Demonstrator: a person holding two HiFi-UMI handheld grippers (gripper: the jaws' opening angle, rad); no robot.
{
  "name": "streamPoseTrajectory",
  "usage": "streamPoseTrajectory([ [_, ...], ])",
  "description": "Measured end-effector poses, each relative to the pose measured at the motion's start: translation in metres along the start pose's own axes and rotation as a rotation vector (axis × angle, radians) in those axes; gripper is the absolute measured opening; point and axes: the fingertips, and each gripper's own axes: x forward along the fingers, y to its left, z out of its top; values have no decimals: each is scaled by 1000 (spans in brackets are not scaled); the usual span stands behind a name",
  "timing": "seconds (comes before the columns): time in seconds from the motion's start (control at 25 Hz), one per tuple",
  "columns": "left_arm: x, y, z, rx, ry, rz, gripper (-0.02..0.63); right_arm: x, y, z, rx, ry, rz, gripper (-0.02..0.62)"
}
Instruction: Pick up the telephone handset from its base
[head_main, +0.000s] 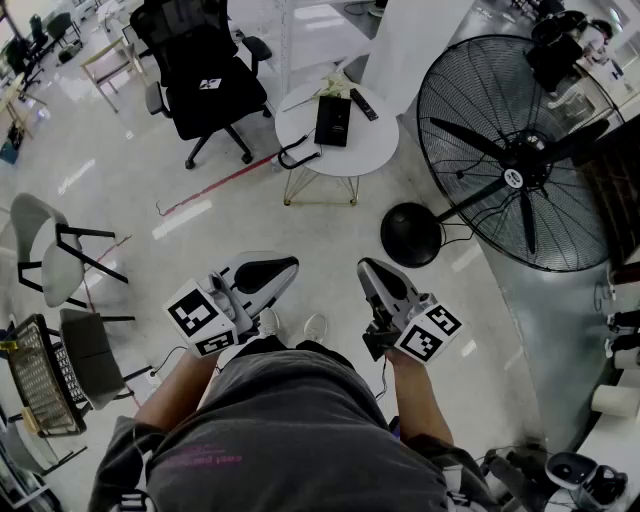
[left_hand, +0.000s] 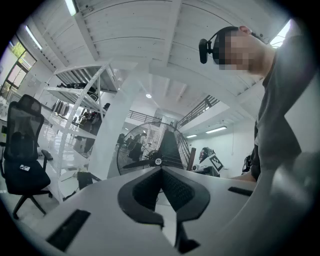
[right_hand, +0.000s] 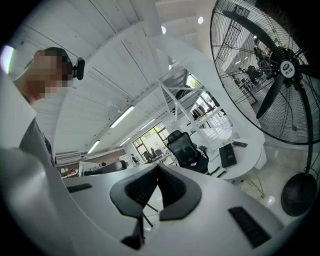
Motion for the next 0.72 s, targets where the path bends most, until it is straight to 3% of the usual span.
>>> streamPoseTrajectory([
  [0.72,31,-8,-12,3,0,43,12,-8,-20,9,-68,64,32,20],
])
